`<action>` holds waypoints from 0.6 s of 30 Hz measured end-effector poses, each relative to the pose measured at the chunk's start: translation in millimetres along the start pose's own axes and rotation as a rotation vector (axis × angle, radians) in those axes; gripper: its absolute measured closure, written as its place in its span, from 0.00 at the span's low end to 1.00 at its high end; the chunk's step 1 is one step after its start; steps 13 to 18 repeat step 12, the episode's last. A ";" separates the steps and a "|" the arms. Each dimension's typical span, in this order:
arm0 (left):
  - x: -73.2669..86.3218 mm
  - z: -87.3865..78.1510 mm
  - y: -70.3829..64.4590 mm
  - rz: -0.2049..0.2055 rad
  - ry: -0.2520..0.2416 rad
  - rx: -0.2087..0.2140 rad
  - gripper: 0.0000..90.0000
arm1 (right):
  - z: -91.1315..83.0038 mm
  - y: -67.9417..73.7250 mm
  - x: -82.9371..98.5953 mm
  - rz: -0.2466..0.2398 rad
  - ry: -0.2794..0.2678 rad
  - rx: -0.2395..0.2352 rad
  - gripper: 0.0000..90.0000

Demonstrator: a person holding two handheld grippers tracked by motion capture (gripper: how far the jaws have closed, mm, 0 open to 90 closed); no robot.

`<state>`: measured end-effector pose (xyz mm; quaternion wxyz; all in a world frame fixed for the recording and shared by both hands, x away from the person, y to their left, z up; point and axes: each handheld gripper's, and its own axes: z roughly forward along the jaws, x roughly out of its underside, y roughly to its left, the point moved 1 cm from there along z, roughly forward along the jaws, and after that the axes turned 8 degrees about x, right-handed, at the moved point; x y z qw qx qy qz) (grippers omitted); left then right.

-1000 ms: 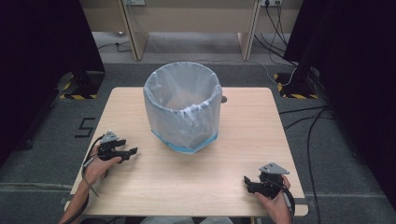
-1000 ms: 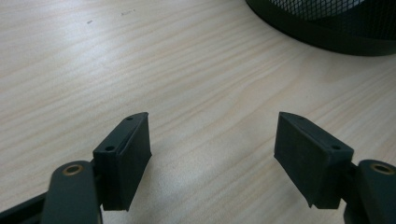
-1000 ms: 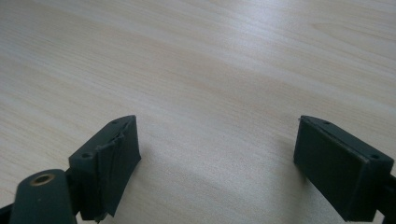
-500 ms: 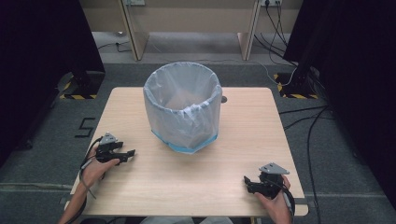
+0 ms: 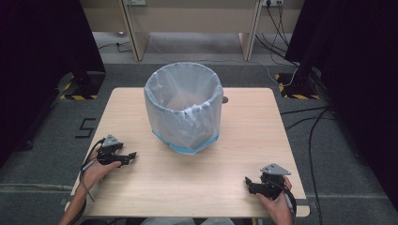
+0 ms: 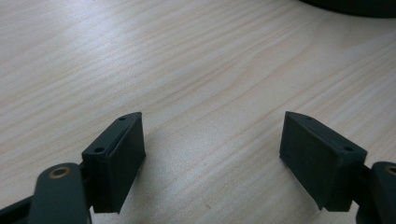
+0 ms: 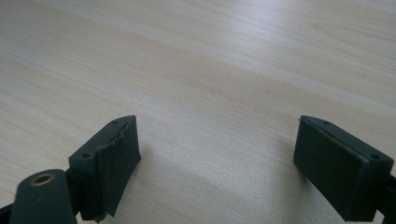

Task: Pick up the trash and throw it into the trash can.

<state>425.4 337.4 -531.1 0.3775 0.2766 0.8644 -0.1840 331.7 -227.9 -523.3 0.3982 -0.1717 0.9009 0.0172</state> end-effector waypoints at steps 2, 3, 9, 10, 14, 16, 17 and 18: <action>0.0 0.0 0.0 -0.001 0.000 -0.001 0.23 | 0.0 -0.1 0.0 -0.001 -0.001 0.000 0.16; 0.0 0.0 0.0 -0.001 0.000 -0.001 0.23 | 0.0 0.0 0.0 0.000 0.000 0.000 0.16; 0.0 0.2 -0.2 -0.002 0.001 0.000 0.22 | 0.0 -0.1 0.0 -0.001 -0.001 0.000 0.16; 0.0 0.2 -0.2 -0.002 0.001 0.000 0.22 | 0.0 -0.1 0.0 -0.001 -0.001 0.000 0.16; 0.0 0.2 -0.2 -0.002 0.001 0.001 0.23 | 0.0 0.0 0.0 0.000 0.000 0.000 0.16; 0.0 0.2 -0.2 -0.002 0.001 0.001 0.23 | 0.0 0.0 0.0 0.000 0.000 0.000 0.16; 0.0 0.2 -0.2 -0.002 0.001 0.001 0.23 | 0.0 0.0 0.0 0.000 0.000 0.000 0.16; 0.0 0.2 -0.2 -0.002 0.001 0.001 0.23 | 0.0 0.0 0.0 0.000 0.000 0.000 0.16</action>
